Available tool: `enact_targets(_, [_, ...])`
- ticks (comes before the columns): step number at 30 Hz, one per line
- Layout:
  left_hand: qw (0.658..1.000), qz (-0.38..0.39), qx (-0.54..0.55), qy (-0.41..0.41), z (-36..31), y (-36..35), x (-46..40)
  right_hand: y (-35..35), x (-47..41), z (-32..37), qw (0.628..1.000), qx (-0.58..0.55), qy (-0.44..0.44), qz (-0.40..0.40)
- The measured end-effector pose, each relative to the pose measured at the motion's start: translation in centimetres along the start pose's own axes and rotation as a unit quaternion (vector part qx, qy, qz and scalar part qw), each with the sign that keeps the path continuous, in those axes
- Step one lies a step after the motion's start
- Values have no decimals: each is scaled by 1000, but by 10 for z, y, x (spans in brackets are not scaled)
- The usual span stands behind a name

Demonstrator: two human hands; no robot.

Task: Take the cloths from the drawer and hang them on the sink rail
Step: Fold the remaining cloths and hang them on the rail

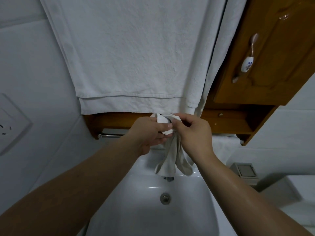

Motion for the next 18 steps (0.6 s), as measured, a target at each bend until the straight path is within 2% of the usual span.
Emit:
enact_targets(3, [999, -24, 24, 17, 2, -1, 0, -4, 4, 3, 997, 54, 59, 3])
enact_targets(7, [999, -18, 44, 26, 1, -5, 5, -9, 9, 3, 981, 135, 134, 32])
enact_targets(15, [995, -30, 65, 65, 5, 1, 13, -11, 22, -7, 959, 200, 144, 142])
enact_targets(18, [995, 4, 43, 87, 6, 1, 17, -9, 23, -10, 961, 199, 149, 124])
Point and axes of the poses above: each hand's wrist, its own x-axis away from the middle knuckle, its own y-axis out of the back of the hand, z = x × y, the point moved 3 cm from there along -x, towards the middle knuckle, and after that the axes turned 3 degrees about y, right-handed, at the moved point
